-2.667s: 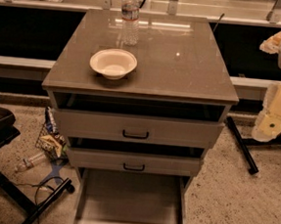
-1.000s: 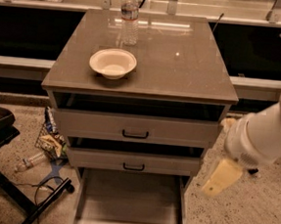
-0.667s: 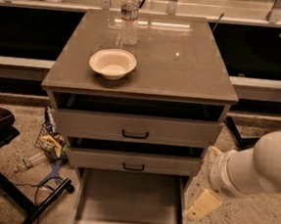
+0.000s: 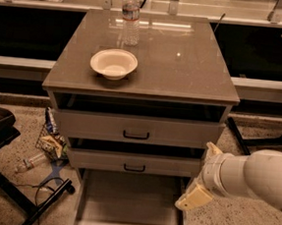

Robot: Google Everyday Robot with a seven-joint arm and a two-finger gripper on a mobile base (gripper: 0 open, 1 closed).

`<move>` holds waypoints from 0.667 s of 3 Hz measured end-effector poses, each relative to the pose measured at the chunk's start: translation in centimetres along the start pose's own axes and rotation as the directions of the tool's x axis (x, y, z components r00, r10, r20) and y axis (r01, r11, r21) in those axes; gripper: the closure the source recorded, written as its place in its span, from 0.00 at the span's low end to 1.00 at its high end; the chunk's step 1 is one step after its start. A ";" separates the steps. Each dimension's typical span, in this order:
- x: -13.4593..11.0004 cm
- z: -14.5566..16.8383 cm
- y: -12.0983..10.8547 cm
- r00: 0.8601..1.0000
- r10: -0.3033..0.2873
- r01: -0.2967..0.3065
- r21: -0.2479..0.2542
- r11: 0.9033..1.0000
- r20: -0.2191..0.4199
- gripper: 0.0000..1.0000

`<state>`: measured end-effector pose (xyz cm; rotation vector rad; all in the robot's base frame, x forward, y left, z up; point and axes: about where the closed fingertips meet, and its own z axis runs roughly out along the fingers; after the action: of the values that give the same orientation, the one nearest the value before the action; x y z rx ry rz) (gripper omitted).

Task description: Close bottom drawer

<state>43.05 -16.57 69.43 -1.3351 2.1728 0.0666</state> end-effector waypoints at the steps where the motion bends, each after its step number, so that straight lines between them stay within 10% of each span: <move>1: 0.0 0.0 0.0 1.000 -0.001 0.001 -0.001 1.000 0.000 0.00; 2: 2.8 4.8 1.4 0.996 0.062 -0.058 -0.055 0.997 0.071 0.00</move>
Offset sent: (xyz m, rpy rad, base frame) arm 0.0003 -0.0033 -0.1412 0.2472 0.0957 -0.0154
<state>43.12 -16.51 63.75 -1.2758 2.1635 0.1943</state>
